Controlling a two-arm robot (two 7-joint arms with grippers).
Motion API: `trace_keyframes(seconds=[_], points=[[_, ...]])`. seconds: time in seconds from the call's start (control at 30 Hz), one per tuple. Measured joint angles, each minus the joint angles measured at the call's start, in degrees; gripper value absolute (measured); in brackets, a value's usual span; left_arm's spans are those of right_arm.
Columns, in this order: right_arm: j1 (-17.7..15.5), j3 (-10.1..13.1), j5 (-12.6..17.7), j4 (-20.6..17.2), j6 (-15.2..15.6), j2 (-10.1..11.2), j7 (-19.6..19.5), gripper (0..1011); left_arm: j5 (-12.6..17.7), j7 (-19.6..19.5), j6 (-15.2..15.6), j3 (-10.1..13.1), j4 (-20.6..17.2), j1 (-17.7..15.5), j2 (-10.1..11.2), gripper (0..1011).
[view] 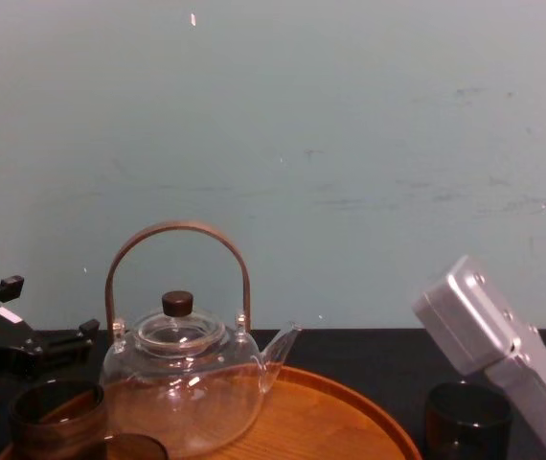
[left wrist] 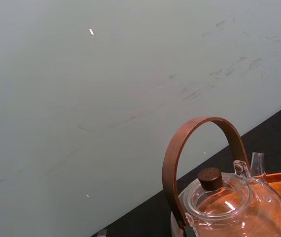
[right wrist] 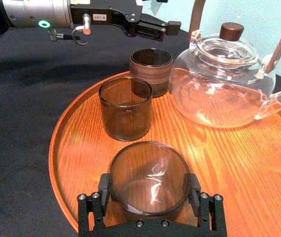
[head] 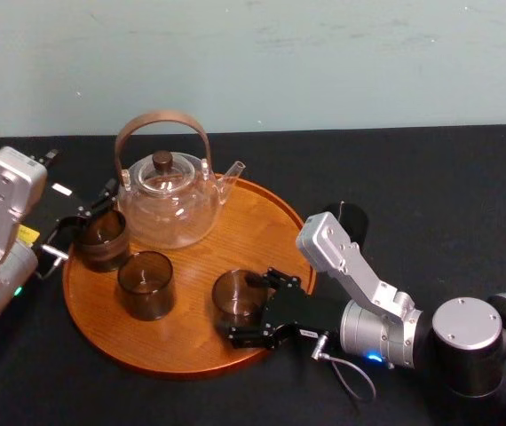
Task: Pick up the glass from the table and place it on the tray.
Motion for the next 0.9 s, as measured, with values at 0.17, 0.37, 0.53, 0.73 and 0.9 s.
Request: trace_keyframes(seconds=[0.17,0.37,0.53,0.73,0.9], points=[[0.0,0.0,0.0,0.0,0.0,0.0,0.0,1002,0.0,0.0,0.0,0.0,0.0,0.0,0.0,1001],[0.0,0.1,0.0,-0.1,-0.1,0.0,0.1,1002,0.0,0.0,0.0,0.0,0.0,0.0,0.0,1001],[-0.4,0.2,0.7,-0.9,-0.8,0.7,0.4,1002,0.0,0.0,0.0,0.0,0.0,0.0,0.0,1001],[-1.9,0.8,0.7,-4.3,-2.4,2.3,0.1,1002,0.0,0.0,0.0,0.0,0.0,0.0,0.0,1001],[-3.7,1.5,1.1,-7.7,-3.7,4.1,0.1,1002,0.0,0.0,0.0,0.0,0.0,0.0,0.0,1001]])
